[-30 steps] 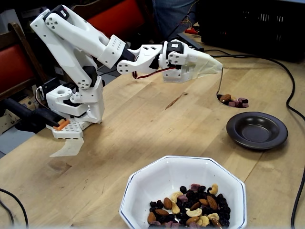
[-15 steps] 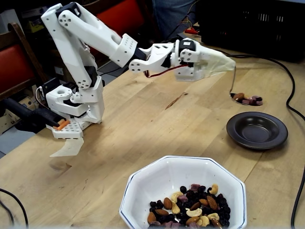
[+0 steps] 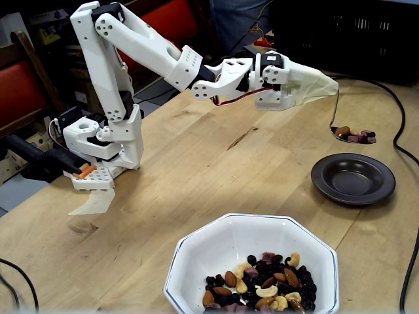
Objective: Use spoon to transfer food from the white bowl to brown plate
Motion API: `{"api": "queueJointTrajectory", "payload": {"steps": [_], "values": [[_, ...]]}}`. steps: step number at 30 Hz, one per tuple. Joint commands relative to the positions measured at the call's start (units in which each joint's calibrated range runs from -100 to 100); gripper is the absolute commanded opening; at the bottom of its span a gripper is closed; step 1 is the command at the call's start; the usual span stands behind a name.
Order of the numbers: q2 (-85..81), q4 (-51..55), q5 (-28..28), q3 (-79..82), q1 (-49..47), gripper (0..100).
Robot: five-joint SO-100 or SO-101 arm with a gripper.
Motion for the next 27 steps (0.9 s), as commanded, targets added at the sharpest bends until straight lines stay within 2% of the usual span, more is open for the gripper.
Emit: {"api": "queueJointTrajectory", "payload": {"steps": [1, 7, 17, 27], "values": [[-0.8, -1.6, 1.4, -3.6, 0.9, 3], [-0.8, -1.6, 4.2, -3.6, 0.4, 3], [-0.8, -1.6, 5.0, -3.6, 0.4, 3], [0.6, -1.6, 9.2, -3.5, 0.4, 3]]}}
